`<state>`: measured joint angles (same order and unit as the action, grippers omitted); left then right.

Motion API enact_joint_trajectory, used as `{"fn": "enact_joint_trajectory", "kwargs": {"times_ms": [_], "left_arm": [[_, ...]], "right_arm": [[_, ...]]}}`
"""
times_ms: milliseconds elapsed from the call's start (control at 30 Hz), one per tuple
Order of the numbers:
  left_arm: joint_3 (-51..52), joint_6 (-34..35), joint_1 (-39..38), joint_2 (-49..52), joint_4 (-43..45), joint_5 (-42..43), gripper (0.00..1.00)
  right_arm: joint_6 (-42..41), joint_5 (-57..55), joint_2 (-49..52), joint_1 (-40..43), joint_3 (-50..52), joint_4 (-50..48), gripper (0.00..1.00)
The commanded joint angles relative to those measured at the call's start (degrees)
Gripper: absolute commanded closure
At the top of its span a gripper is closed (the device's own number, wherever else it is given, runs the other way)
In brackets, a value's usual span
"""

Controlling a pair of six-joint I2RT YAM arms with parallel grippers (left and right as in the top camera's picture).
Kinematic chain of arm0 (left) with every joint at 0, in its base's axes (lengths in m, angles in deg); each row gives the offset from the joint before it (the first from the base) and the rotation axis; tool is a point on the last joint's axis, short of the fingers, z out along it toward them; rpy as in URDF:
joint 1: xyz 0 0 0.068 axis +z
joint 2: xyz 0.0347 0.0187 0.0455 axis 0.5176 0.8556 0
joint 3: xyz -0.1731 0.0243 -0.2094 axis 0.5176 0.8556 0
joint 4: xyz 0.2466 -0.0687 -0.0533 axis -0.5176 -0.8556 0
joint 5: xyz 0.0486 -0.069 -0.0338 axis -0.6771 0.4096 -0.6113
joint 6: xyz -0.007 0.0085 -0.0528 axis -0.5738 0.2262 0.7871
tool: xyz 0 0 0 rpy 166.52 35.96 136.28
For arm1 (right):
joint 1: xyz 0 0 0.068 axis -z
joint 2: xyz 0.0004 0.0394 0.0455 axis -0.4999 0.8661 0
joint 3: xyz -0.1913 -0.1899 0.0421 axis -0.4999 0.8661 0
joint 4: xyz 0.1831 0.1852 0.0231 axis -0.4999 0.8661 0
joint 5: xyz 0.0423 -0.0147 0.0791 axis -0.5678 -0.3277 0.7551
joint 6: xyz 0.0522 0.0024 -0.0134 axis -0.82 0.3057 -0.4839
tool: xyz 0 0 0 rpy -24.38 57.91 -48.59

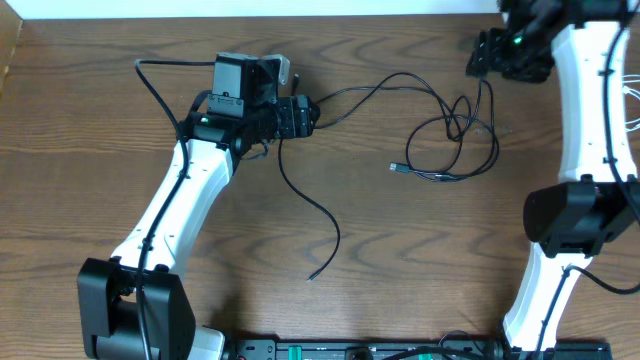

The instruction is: Untangle cables

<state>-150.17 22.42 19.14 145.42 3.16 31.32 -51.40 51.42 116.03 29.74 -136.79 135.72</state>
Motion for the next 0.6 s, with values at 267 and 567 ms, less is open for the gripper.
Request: {"fn": "enact_joint_trajectory", "kwargs": {"times_ms": [267, 567], "left_arm": [[-1.6, 0.6, -0.2, -0.2, -0.8, 1.0, 0.2], [-1.6, 0.5, -0.6, 0.3, -1.0, 1.0, 0.21]], "right_arm": [[-11.7, -12.1, 0.3, -1.0, 16.4, -15.3, 0.45], [-12.8, -11.5, 0.3, -0.9, 25.8, -21.7, 0.94]]}}
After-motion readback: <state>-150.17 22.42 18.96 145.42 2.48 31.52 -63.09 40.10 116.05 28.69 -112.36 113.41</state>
